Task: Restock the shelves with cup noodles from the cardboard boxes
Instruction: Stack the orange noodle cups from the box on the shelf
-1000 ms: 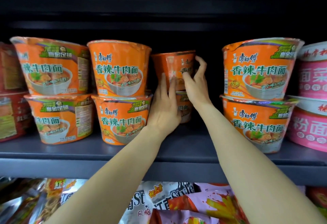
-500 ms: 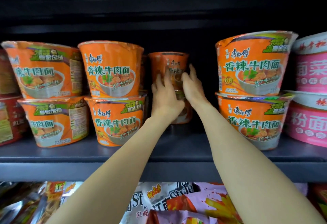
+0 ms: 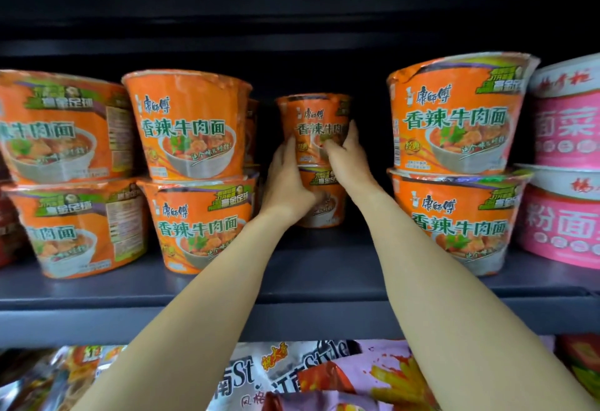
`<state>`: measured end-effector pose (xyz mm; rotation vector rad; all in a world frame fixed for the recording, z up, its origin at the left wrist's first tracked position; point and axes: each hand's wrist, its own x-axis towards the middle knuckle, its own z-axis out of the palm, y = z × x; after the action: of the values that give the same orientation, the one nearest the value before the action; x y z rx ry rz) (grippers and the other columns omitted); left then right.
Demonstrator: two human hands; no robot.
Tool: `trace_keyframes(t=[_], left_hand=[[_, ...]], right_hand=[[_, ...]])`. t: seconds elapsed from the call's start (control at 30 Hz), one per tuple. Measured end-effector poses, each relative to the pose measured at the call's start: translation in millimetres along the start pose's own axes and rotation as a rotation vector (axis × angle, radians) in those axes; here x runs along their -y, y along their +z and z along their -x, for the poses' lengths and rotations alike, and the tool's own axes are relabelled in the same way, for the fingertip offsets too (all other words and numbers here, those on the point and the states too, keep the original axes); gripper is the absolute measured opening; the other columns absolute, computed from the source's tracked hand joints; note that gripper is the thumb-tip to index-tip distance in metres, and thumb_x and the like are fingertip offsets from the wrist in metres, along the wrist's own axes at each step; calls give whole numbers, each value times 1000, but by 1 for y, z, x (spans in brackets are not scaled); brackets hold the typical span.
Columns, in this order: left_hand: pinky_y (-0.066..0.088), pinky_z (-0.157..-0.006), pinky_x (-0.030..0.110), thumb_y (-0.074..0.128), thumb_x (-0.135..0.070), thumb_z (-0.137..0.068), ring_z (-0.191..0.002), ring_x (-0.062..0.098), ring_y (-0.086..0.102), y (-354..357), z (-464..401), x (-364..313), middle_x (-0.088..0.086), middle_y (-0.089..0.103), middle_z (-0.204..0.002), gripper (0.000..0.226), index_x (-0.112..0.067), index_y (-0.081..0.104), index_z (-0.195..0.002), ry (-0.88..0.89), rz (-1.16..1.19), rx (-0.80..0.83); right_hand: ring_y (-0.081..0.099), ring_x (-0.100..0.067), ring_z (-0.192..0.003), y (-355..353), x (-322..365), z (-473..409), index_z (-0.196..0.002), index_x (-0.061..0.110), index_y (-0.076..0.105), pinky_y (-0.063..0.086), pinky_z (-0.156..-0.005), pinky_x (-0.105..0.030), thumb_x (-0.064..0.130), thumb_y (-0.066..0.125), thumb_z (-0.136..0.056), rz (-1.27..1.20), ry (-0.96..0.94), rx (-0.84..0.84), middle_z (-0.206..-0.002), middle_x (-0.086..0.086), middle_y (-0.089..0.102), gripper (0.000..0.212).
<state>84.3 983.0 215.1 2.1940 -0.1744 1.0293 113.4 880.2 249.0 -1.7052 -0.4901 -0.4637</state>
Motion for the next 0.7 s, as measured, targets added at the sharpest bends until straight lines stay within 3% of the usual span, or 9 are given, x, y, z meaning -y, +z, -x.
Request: trace_keyframes(t=[0.13, 0.27, 0.47, 0.7], left_hand=[[32, -112, 43, 83, -19, -68, -138, 24, 29, 2, 0, 3, 5, 24, -153, 111, -17, 10, -151, -3, -64, -50], [32, -111, 42, 81, -24, -71, -137, 23, 32, 1, 1, 6, 6, 29, -153, 108, -17, 10, -152, 15, -81, -78], [31, -110, 39, 76, -22, -77, -136, 27, 31, 0, 3, 3, 12, 28, -149, 101, -13, 7, -151, 28, -286, -59], [40, -98, 35, 44, -12, -97, -136, 32, 26, 8, 5, -7, 21, 14, -153, 70, -1, -3, -149, 74, -664, -39]], right_hand=[[46, -27, -127, -5, 2, 10, -150, 24, 18, 41, -104, -50, 27, 58, -89, 64, -116, -23, -142, -7, 44, 73], [35, -27, -133, -5, -2, 17, -149, 21, 19, 37, -108, -45, 26, 68, -84, 251, -203, -131, -143, -11, 34, 82], [33, -28, -134, 1, -6, 18, -148, 19, 19, 36, -107, -40, 15, 70, -84, 309, -206, -185, -142, -14, 31, 83], [40, -28, -131, 2, -12, 15, -149, 14, 19, 37, -104, -36, 12, 64, -89, 322, -225, -152, -142, -15, 36, 75]])
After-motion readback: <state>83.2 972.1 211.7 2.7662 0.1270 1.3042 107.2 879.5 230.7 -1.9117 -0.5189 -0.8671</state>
